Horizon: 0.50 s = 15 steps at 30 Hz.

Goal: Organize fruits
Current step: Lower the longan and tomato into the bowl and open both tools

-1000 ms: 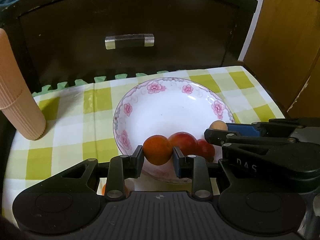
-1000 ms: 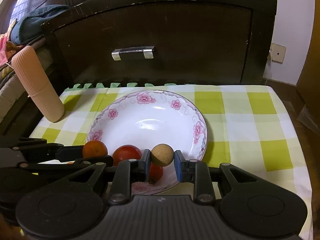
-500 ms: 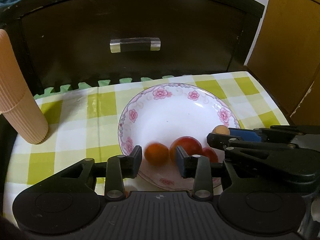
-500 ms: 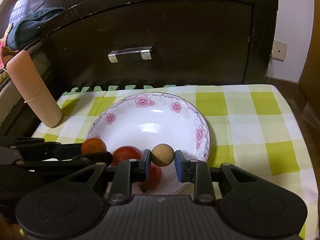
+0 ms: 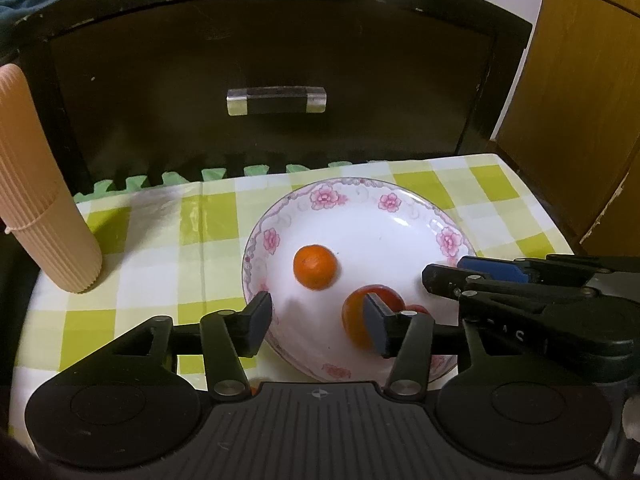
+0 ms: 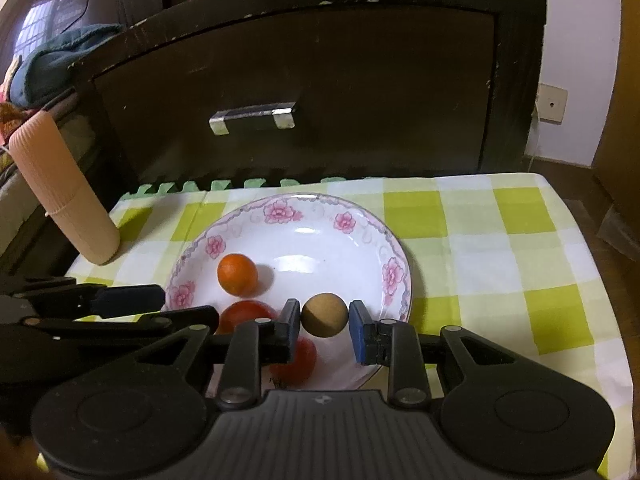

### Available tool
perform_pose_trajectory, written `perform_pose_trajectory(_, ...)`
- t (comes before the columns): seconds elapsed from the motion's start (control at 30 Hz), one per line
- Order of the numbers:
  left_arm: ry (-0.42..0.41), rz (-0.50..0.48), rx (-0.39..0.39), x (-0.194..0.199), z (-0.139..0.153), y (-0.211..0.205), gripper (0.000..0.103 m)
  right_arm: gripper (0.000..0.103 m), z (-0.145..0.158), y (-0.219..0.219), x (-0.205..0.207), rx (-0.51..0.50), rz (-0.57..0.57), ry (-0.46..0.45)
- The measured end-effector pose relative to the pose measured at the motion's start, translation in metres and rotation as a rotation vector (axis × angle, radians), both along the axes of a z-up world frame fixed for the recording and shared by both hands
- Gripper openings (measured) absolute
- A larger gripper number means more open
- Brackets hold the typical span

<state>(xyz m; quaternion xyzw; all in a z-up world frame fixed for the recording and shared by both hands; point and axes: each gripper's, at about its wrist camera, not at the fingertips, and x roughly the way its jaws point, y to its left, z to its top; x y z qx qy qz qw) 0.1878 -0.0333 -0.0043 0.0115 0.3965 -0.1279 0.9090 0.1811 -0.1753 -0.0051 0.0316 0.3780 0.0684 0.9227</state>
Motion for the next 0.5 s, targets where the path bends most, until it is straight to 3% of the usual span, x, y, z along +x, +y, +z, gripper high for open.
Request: perform_pose_trajectory(0.5, -0.014, 0.006, -0.004, -0.0063, 0.0068, 0.0043, 0.067, 0.026, 0.0077, -0.003, -0.0051, 0.013, -0.015, -0.016)
